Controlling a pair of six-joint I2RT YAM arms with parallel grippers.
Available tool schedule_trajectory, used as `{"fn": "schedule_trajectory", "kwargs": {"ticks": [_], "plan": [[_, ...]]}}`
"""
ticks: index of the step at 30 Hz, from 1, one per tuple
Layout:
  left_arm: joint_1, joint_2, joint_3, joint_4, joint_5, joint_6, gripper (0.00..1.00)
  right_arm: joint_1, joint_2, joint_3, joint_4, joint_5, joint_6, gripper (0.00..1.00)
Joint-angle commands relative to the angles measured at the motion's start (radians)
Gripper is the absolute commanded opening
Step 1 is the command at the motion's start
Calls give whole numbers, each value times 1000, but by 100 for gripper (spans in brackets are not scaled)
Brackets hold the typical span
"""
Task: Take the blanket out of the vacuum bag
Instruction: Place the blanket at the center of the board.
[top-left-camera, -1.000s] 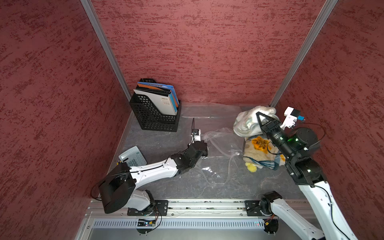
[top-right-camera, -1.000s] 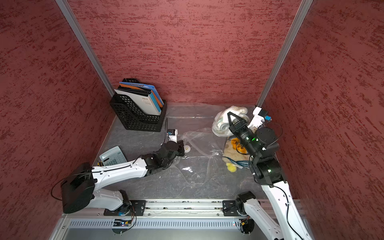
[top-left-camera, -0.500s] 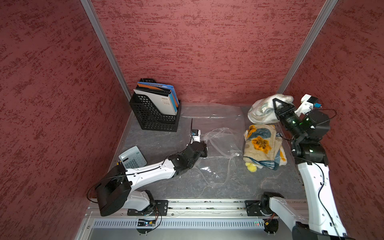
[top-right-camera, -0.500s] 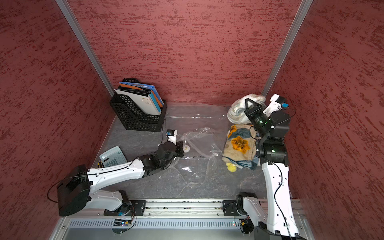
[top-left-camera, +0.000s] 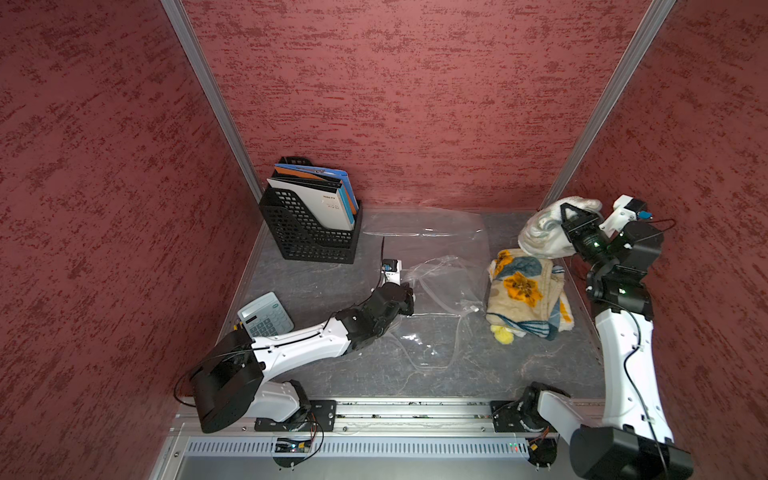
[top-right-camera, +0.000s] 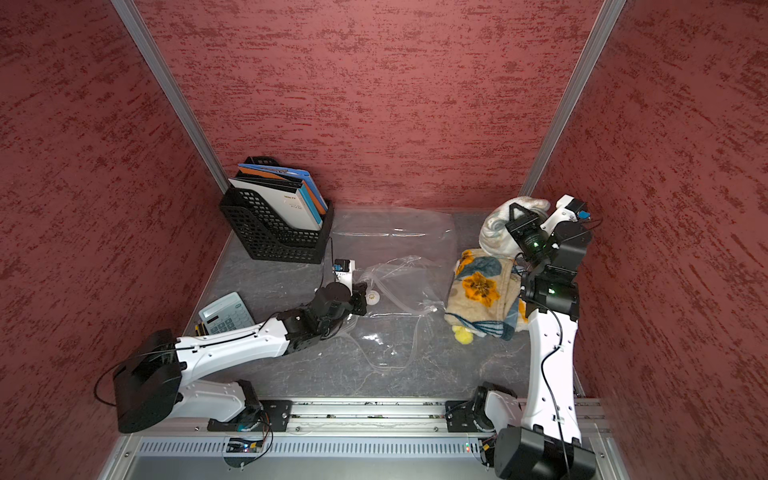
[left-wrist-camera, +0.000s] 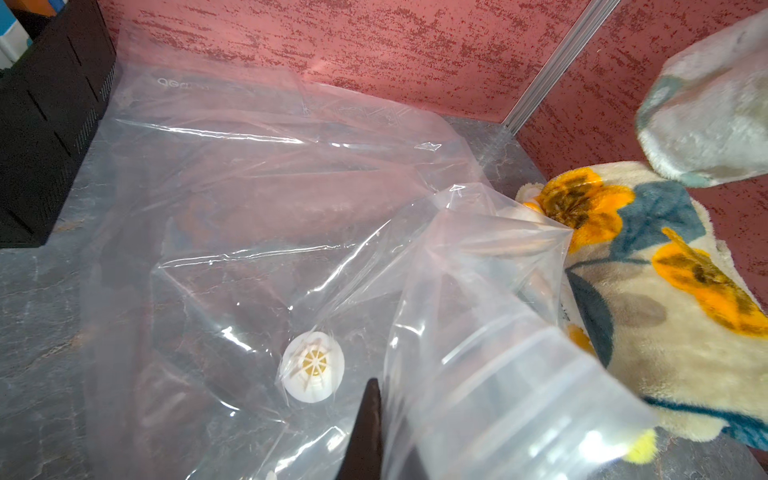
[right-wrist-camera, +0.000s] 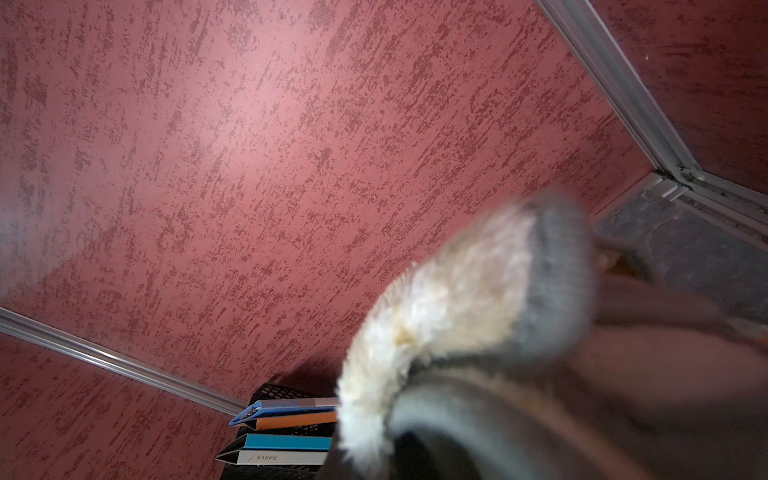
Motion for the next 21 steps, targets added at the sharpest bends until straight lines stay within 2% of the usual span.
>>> {"fn": "schedule_trajectory", "kwargs": {"ticks": [1,10,15,18,21], "plan": [[7,-5,-9,32,13,12,0,-14,3,-8,153,-58,-20,0],[10,-6,-7,32,20,29,0,-18,0,-48,312,-93,-10,0],[12,-1,-6,40,28,25,0,-18,-148,-239,285,-58,0,0],[11,-3,-6,35,40,23,0,-18,-270,-352,222,-40,-17,0],[8,-10,-17,39,40,20,0,-18,-369,-396,108,-20,-72,0]]}}
